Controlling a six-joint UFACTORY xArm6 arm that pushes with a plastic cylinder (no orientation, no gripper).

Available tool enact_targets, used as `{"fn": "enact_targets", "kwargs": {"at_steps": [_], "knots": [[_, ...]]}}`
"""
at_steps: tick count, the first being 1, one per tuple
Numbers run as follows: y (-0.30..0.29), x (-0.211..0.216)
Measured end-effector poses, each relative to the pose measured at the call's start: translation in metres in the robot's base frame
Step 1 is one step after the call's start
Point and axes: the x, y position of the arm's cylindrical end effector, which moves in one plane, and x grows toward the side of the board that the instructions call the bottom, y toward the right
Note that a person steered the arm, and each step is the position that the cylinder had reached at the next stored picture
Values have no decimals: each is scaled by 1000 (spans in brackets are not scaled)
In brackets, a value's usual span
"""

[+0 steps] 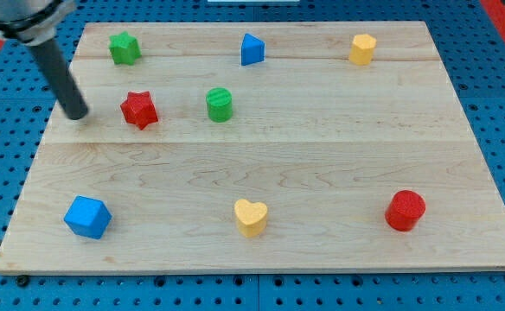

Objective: Push the green star into the green circle

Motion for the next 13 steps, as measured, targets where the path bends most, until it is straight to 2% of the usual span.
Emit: {"fn": "enact_targets", "kwargs": {"at_steps": [1, 2, 3, 4, 5, 6, 7, 8, 9, 10, 11, 13], "knots": [[85, 22], [71, 37], [-30, 5], [-60, -81], [-58, -137], [-9, -155], [3, -155], [15, -95], [33, -74], [-45, -128], [-14, -148], [89, -78]]}}
